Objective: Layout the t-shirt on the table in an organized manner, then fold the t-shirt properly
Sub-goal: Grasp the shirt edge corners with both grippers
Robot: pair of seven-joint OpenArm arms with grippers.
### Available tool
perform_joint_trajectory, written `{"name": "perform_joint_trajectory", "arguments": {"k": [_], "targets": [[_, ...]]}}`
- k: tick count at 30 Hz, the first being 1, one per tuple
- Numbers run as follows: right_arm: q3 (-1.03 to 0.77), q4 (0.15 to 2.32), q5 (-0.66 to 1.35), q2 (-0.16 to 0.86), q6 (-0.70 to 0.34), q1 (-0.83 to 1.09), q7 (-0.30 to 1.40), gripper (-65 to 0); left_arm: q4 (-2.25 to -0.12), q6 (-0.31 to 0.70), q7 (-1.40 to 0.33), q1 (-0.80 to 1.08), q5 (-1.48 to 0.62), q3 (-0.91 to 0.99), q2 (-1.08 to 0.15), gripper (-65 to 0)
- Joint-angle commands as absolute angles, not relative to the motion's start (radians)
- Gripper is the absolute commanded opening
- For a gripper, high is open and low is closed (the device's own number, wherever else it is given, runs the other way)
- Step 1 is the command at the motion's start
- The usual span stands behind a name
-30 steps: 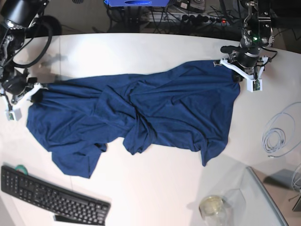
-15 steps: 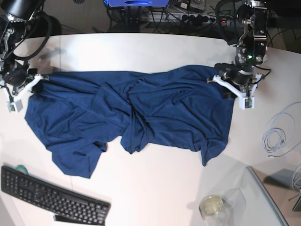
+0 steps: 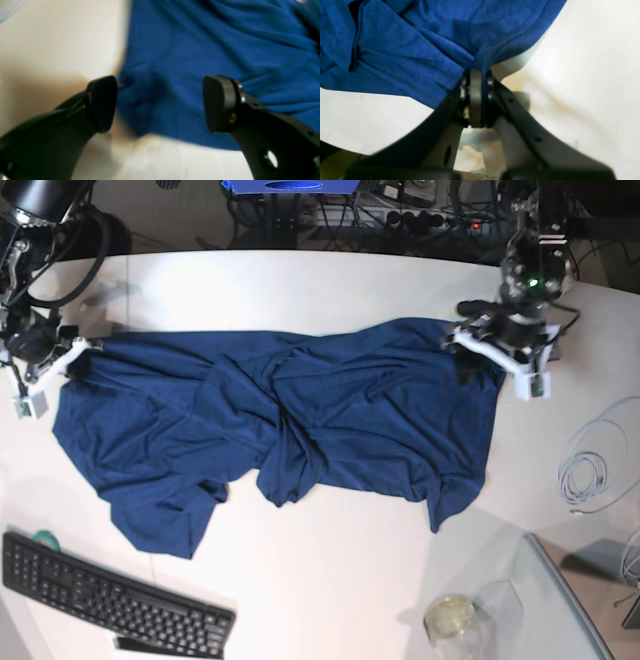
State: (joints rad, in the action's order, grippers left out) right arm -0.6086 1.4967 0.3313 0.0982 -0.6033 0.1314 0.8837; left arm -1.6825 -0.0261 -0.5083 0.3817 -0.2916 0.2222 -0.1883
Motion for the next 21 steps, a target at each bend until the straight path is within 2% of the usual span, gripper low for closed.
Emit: {"name": "perform_joint_trajectory", "arguments": {"k": [1,4,9,14,21], "targets": [[-0.611,1.512,0.341,0.11,-0.608,0.122,0.869,-65.0,-1.705,-0.028,-0.493,0.401,-0.292,0.257,-0.188,-14.0],[-0.611,1.512,0.341,0.11,-0.61,0.122,0.869,-65.0,-1.692,-0.025,-0.481,0.452,-0.292,0.352,-0.183,-14.0],[-0.611,1.512,0.341,0.11,-0.61,0.122,0.868,-65.0,-1.524,-0.012,-0.285,0.473,-0.39,0.417,-0.173,-14.0],[-0.611,1.512,0.341,0.11,-0.61,0.122,0.868,-65.0,-1.379,0.185,-0.217,0.43,-0.475,0.421,-0.174,-14.0],[-0.611,1.512,0.338,0.11,-0.61,0.122,0.868,-65.0,-1.386,0.237,-0.185,0.414,-0.483,0.426,-0.15,-14.0]]}}
